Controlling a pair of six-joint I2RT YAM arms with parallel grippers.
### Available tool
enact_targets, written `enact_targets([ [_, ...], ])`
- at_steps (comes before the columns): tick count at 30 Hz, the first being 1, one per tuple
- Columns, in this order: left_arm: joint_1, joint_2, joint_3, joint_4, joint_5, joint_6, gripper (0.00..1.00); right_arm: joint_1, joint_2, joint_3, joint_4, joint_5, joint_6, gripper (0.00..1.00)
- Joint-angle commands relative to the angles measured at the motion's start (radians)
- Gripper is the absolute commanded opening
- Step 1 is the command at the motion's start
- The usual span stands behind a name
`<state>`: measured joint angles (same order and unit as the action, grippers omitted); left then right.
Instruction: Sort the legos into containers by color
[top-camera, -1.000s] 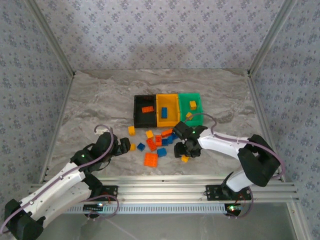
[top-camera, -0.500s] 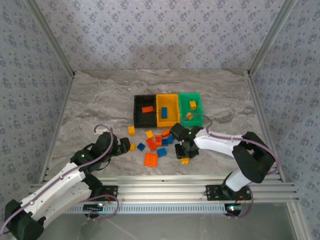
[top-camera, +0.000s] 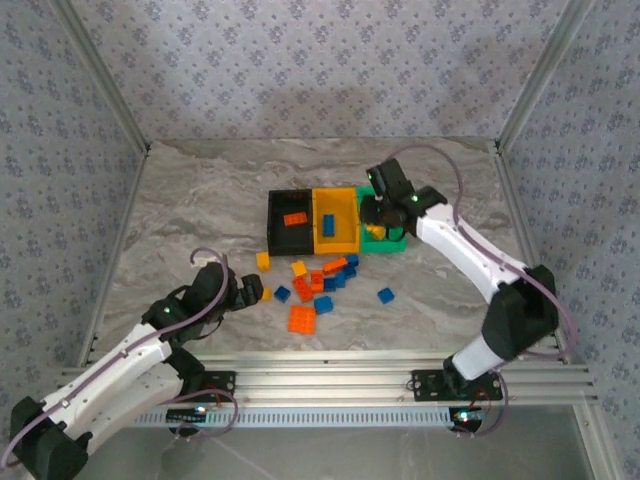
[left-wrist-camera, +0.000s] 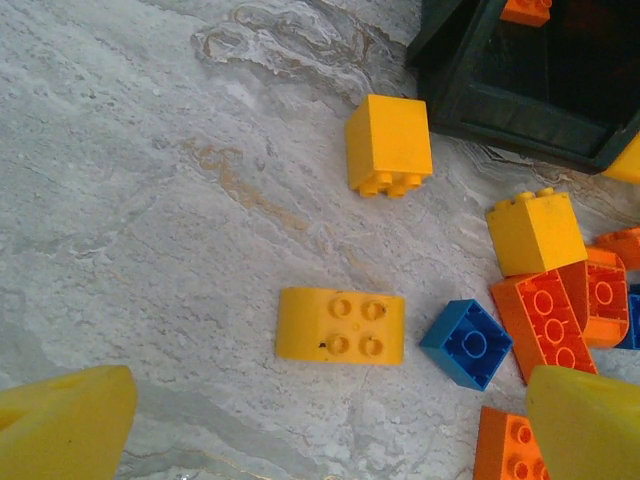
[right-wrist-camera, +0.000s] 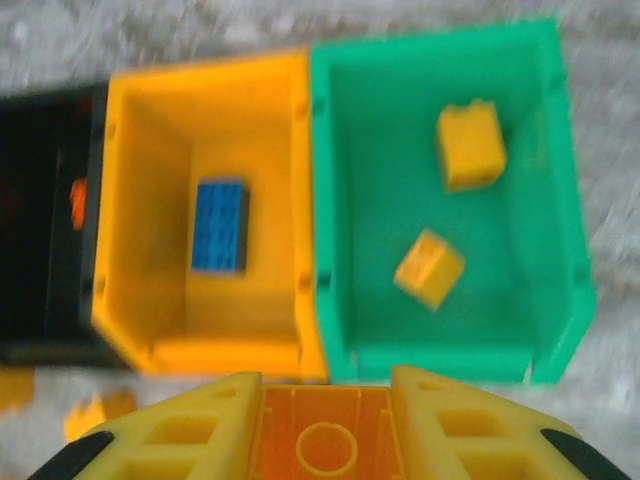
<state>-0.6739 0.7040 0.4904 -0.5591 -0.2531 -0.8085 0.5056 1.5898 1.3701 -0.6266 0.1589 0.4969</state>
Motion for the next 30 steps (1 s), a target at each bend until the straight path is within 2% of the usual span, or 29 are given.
enact_targets([
  [1, 0.008, 0.016, 0.05, 0.018, 0.022, 0.022, 0.99, -0.041, 0.144, 0.093, 0.014, 0.12, -0.047, 0.32],
  [6, 0.011, 0.031, 0.05, 0.032, 0.049, 0.027, 0.99, -0.082, 0.291, 0.188, 0.01, 0.146, -0.044, 0.35],
  [8, 0.014, 0.04, 0.052, 0.038, 0.064, 0.034, 0.99, -0.088, 0.329, 0.224, -0.001, 0.137, -0.048, 0.45],
  [10, 0.018, 0.061, 0.061, 0.034, 0.078, 0.042, 1.0, -0.09, 0.336, 0.245, 0.009, 0.13, -0.054, 0.61],
  [15, 0.023, 0.13, 0.097, 0.015, 0.096, 0.057, 1.0, -0.084, 0.26, 0.23, 0.021, 0.127, -0.048, 0.69],
  [19, 0.023, 0.147, 0.107, 0.008, 0.096, 0.053, 0.99, -0.07, 0.13, 0.087, -0.002, 0.067, -0.004, 0.7],
  [26, 0.026, 0.131, 0.083, 0.008, 0.076, 0.038, 0.99, -0.013, -0.147, -0.354, -0.007, -0.086, 0.066, 0.71],
  [30, 0.03, 0.134, 0.07, 0.018, 0.076, 0.03, 0.99, 0.035, -0.143, -0.457, -0.046, -0.154, 0.027, 0.71],
])
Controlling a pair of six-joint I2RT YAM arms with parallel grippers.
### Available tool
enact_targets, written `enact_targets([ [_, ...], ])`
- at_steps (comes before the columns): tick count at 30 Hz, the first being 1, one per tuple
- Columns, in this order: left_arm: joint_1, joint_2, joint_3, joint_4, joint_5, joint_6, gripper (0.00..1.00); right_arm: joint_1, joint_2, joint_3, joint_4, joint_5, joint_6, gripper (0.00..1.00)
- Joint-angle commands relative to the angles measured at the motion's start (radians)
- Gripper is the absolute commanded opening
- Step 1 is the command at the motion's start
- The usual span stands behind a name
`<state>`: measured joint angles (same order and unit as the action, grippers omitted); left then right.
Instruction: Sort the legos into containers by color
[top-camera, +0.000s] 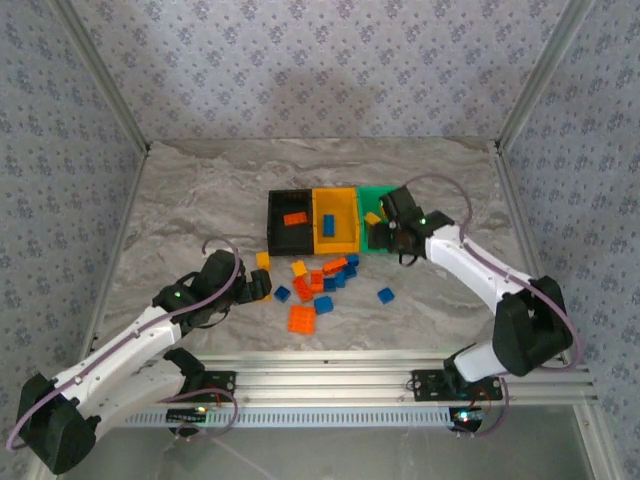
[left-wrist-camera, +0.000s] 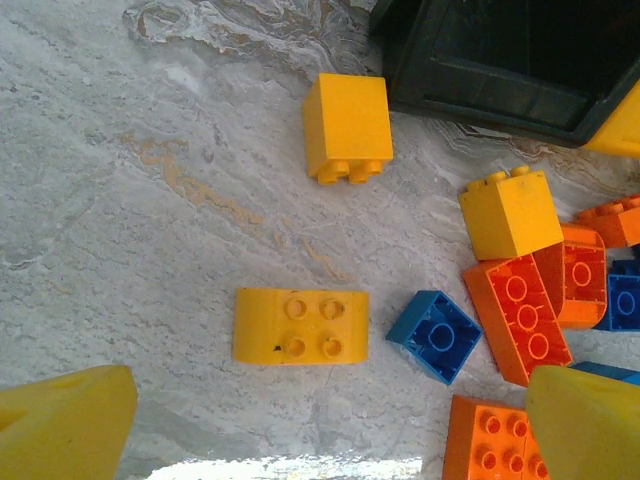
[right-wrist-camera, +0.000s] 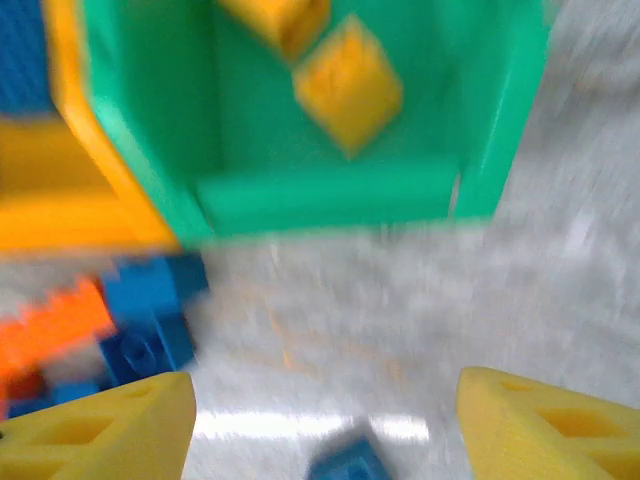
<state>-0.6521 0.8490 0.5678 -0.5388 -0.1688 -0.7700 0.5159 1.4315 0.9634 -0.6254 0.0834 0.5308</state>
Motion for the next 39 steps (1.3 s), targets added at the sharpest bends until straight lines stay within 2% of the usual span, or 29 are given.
enact_targets([
  [1, 0.011, -0.01, -0.01, -0.001, -0.008, -0.01, 1.0, 0.037, 0.031, -0.068, -0.05, -0.079, -0.016, 0.71],
  [7, 0.012, -0.014, -0.021, -0.001, -0.008, -0.02, 0.99, 0.091, 0.098, -0.13, -0.018, -0.06, -0.027, 0.71],
  [11, 0.014, -0.014, -0.028, 0.003, -0.008, -0.022, 0.99, 0.109, 0.156, -0.13, -0.008, -0.038, -0.029, 0.67],
  [16, 0.015, -0.017, -0.029, -0.001, -0.008, -0.023, 0.99, 0.124, 0.189, -0.134, 0.013, -0.041, -0.033, 0.55],
  [21, 0.015, -0.026, -0.029, -0.01, -0.009, -0.017, 0.99, 0.135, 0.13, -0.097, 0.013, -0.048, -0.061, 0.4],
  [25, 0.016, -0.04, -0.028, -0.022, -0.017, -0.017, 0.99, 0.182, 0.06, 0.031, -0.029, -0.015, -0.101, 0.4],
  [28, 0.018, -0.05, -0.027, -0.033, -0.026, -0.023, 1.0, 0.207, 0.07, 0.158, -0.01, -0.026, -0.11, 0.39],
  [30, 0.018, -0.06, -0.031, -0.04, -0.026, -0.027, 0.99, 0.207, 0.112, 0.218, 0.016, -0.039, -0.109, 0.39],
  [32, 0.019, -0.07, -0.031, -0.051, -0.025, -0.029, 1.0, 0.203, 0.198, 0.346, 0.006, -0.041, -0.114, 0.39],
  [39, 0.019, -0.104, -0.027, -0.111, -0.026, -0.032, 0.99, 0.124, 0.462, 0.615, 0.016, 0.047, -0.103, 0.4],
])
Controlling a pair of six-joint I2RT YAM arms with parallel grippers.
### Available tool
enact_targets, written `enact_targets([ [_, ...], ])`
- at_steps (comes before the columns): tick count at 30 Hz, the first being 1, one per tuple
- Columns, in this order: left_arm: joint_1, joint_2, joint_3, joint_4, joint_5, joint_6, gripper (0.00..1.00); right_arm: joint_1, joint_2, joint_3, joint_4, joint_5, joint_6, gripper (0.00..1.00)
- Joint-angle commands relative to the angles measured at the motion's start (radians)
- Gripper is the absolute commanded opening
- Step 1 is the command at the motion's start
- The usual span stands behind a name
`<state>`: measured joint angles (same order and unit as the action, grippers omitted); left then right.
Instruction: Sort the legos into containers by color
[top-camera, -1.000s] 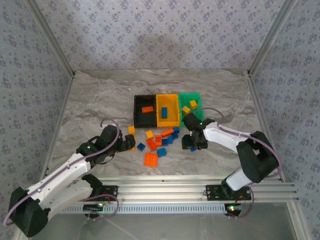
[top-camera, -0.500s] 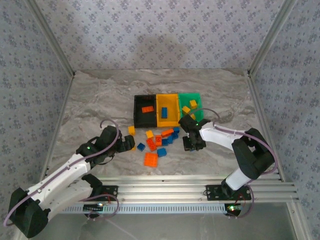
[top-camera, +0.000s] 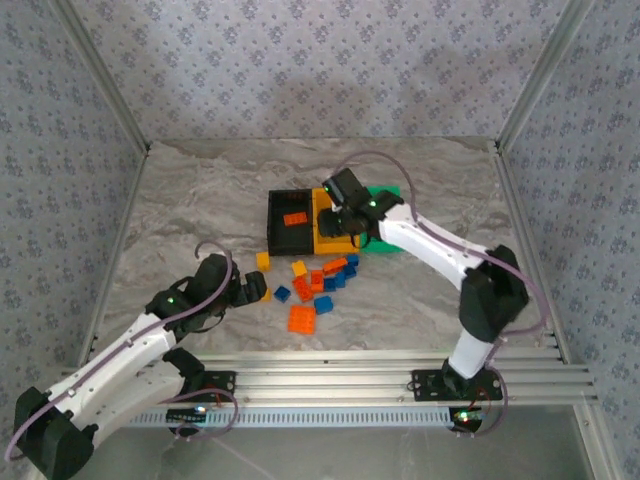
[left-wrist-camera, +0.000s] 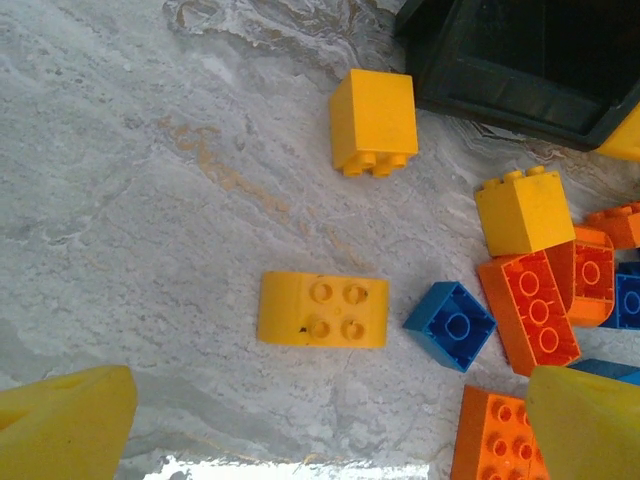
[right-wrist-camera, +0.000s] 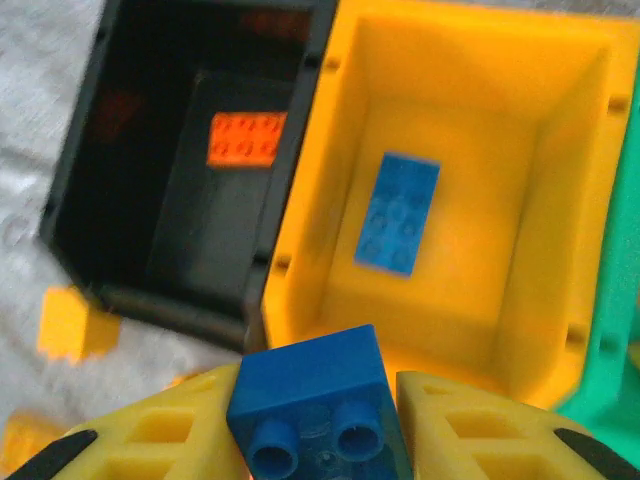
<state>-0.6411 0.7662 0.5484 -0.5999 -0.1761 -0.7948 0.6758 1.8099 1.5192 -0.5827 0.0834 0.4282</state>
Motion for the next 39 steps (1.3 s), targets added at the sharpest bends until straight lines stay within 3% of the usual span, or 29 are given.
enact_targets([
  [1, 0.008, -0.027, -0.01, -0.054, -0.019, -0.008, 0.99, -0.046, 0.113, 0.088, -0.03, 0.049, 0.005, 0.4],
  [7, 0.01, -0.044, -0.027, -0.058, -0.028, -0.02, 0.99, -0.079, 0.235, 0.202, -0.064, 0.069, 0.019, 0.43],
  [12, 0.01, -0.045, -0.029, -0.066, -0.025, -0.02, 0.99, -0.096, 0.268, 0.249, -0.082, 0.054, 0.038, 0.66],
  [18, 0.011, -0.055, -0.028, -0.065, -0.025, -0.011, 0.99, -0.097, 0.187, 0.225, -0.063, 0.05, 0.051, 0.71],
  [29, 0.011, -0.01, -0.005, -0.002, 0.017, 0.06, 0.99, -0.045, -0.141, -0.158, 0.082, 0.004, 0.088, 0.7],
  [34, -0.001, 0.154, 0.045, 0.035, 0.049, 0.127, 0.98, -0.038, -0.223, -0.298, 0.098, 0.011, 0.105, 0.7],
  [39, -0.063, 0.352, 0.093, 0.081, 0.005, 0.171, 0.95, -0.046, -0.271, -0.397, 0.105, 0.019, 0.125, 0.7],
])
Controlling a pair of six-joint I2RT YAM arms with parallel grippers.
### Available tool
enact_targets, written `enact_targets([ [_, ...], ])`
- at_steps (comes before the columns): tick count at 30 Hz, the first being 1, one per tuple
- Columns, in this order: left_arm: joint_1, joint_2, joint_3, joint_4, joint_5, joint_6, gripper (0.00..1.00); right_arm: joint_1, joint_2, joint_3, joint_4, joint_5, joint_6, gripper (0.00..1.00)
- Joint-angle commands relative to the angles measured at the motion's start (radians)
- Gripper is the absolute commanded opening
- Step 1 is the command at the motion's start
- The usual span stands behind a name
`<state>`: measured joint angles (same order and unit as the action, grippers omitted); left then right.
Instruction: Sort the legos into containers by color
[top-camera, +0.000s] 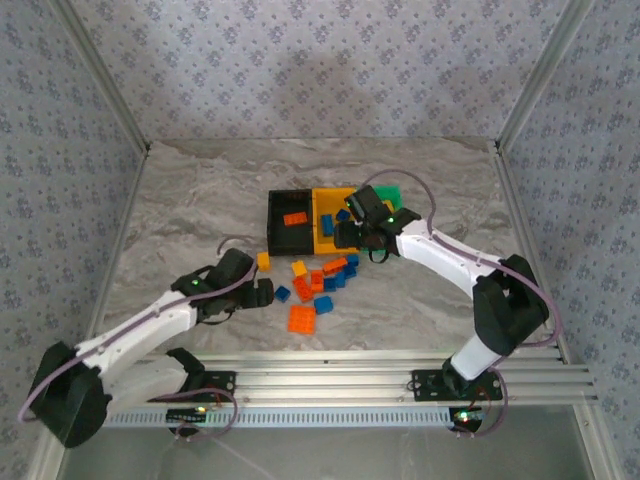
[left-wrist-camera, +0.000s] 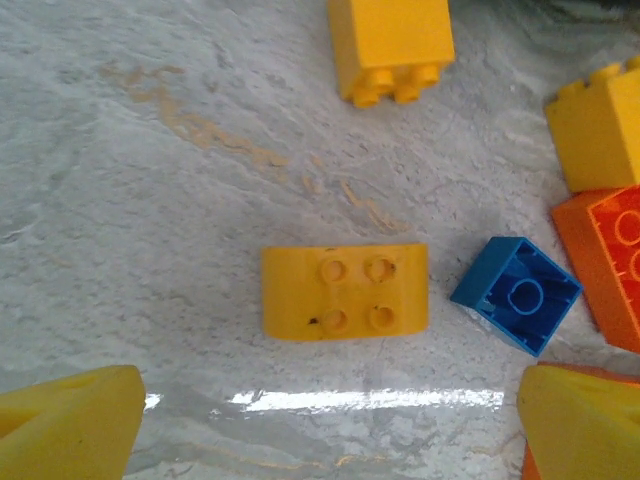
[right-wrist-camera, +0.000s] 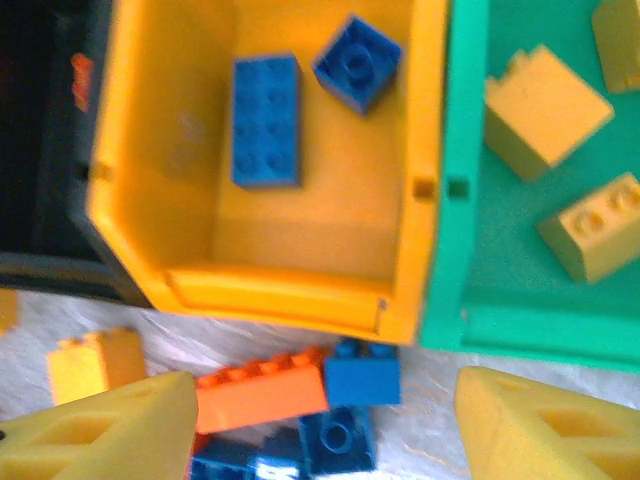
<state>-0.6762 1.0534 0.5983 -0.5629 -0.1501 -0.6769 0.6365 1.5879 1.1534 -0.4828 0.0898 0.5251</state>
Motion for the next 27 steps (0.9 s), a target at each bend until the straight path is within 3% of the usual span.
enact_targets([
  [1, -0.039, 0.097, 0.051, 0.055, -0.032, 0.057, 0.95, -0.008, -0.056, -0.038, 0.006, 0.014, 0.029, 0.7],
  [5, -0.058, 0.2, 0.093, 0.073, -0.081, 0.067, 0.94, -0.015, -0.074, -0.054, 0.002, 0.021, 0.036, 0.7],
  [12, -0.038, 0.244, 0.108, 0.052, -0.143, 0.059, 0.93, -0.023, -0.099, -0.073, 0.001, 0.024, 0.035, 0.7],
  [18, -0.008, 0.208, 0.045, 0.103, -0.073, 0.043, 0.92, -0.028, -0.106, -0.089, 0.014, 0.023, 0.035, 0.7],
  [27, 0.0, 0.334, 0.019, 0.166, -0.057, 0.043, 0.87, -0.035, -0.121, -0.096, 0.018, 0.018, 0.038, 0.7],
])
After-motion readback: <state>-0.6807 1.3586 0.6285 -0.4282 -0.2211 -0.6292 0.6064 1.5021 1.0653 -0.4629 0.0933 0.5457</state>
